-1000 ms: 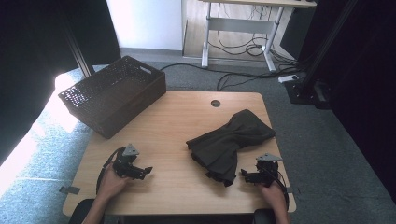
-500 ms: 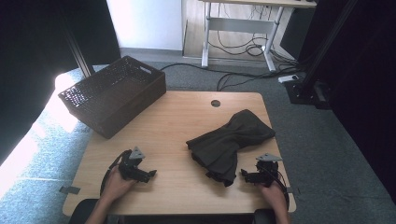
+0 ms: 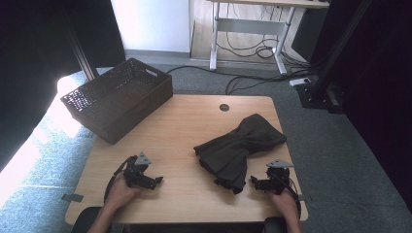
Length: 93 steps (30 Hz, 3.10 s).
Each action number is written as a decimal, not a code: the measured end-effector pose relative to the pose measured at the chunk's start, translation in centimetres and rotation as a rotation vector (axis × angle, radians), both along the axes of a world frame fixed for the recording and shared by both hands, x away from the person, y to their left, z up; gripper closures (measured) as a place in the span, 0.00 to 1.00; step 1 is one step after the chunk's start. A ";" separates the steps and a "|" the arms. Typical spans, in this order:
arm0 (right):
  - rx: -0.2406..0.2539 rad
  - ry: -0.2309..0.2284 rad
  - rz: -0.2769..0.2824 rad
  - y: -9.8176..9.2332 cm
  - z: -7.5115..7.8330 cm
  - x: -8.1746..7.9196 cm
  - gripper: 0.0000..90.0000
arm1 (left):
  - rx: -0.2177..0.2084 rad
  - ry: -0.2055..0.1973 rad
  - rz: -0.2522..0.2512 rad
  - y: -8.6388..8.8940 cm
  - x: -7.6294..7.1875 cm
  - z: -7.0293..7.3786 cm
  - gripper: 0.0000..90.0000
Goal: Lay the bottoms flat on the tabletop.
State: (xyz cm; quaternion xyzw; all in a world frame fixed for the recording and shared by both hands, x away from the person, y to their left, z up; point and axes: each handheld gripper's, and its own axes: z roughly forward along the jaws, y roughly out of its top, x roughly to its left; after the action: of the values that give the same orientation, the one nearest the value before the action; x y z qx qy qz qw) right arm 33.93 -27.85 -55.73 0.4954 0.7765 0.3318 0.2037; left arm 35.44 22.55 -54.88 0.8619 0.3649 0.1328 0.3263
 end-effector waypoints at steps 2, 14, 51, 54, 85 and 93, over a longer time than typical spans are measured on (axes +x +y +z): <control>0.000 0.000 0.000 0.0 0.0 0.0 0.00 | 0.001 0.000 0.000 0.0 0.0 0.0 0.00; -0.011 0.027 0.018 0.0 0.3 -0.2 0.00 | 0.035 0.043 -0.034 -0.9 0.0 0.8 0.07; 0.079 -0.006 0.161 2.4 7.7 -1.1 0.12 | -0.039 -0.058 -0.347 -15.2 3.6 10.7 0.15; 0.080 -0.002 0.187 3.6 7.8 -0.6 0.12 | -0.027 -0.044 -0.359 -16.6 4.0 10.3 0.15; -0.004 0.065 0.165 3.3 8.2 0.4 0.92 | -0.069 -0.135 -0.171 -10.0 6.6 11.1 0.98; -0.006 0.030 0.063 0.1 9.5 0.2 0.92 | -0.105 -0.164 -0.015 -2.7 5.3 12.4 0.98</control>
State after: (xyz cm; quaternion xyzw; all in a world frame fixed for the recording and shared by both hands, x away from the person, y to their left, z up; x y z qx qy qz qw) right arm 34.13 -27.75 -46.23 0.4748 0.7958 0.3282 0.1831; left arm 40.75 19.89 -42.43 0.8325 0.3368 0.1811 0.4009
